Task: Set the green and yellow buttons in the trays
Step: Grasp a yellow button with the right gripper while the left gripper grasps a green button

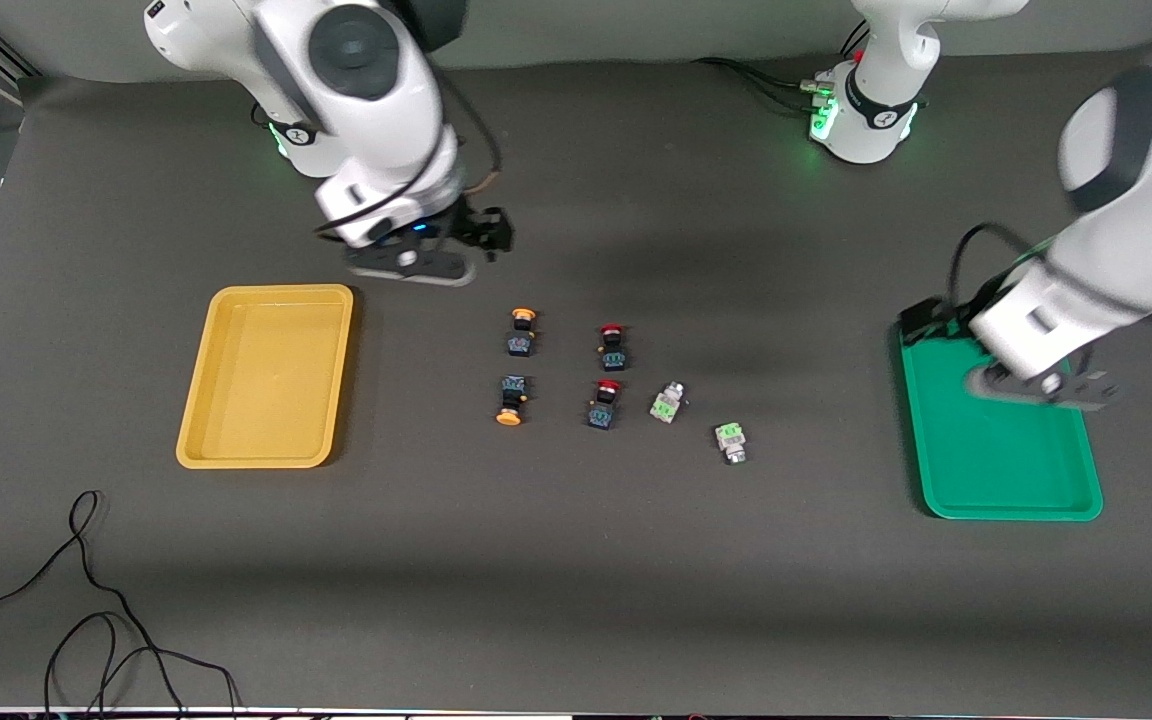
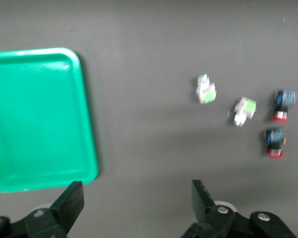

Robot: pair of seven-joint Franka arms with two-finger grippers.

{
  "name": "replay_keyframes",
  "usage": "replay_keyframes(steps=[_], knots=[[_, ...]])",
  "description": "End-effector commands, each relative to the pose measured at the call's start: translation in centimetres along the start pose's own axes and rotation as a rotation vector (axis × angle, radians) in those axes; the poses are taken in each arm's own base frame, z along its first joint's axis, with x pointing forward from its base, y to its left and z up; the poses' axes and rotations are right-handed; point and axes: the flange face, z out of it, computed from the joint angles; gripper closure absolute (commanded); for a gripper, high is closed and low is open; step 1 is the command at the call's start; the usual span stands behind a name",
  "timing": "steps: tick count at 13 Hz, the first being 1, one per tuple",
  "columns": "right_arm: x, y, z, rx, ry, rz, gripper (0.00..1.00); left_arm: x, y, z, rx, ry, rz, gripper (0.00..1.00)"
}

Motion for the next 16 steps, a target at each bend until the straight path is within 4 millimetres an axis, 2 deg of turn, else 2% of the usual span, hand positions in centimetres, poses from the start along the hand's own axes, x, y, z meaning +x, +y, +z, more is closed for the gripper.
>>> replay_keyframes(steps=[1,3,4,6,7,9,10,12,14,16], knots=[[-0.5,-0.1,2.7,0.019,-0.010,0.031,0.00,3.4,4.0,6.0,-0.010,0.004,-0.055,0.02],[-0.4,0.1,7.8,0.030,0.003,0.038,0.00,5.4,5.8,12.2,-0.014,0.008,-0.048,0.02],[-0.1,0.5,10.3,0.039,0.015,0.047,0.00,6.0,7.6,15.8,-0.008,0.019,-0.064,0.02],[0.3,1.0,15.6,0.056,0.038,0.058,0.00,6.9,9.5,21.4,-0.020,0.072,-0.090,0.01],[0.7,0.7,18.0,0.054,0.043,0.060,0.00,7.3,9.7,24.0,-0.024,0.081,-0.088,0.01],[1.6,0.0,21.6,0.047,0.052,0.059,0.00,6.6,11.9,28.5,-0.030,0.106,-0.073,0.01],[2.1,-0.2,23.8,0.044,0.056,0.061,0.00,6.0,11.9,30.2,-0.034,0.122,-0.106,0.01],[2.8,-0.6,27.5,0.045,0.064,0.064,0.00,4.6,11.2,32.4,-0.029,0.109,-0.133,0.01],[3.2,-0.6,29.7,0.049,0.072,0.068,0.00,3.7,11.2,33.2,-0.018,0.081,-0.189,0.01],[3.1,-0.9,31.4,0.053,0.072,0.070,0.00,3.1,12.7,33.4,-0.014,0.069,-0.237,0.01]])
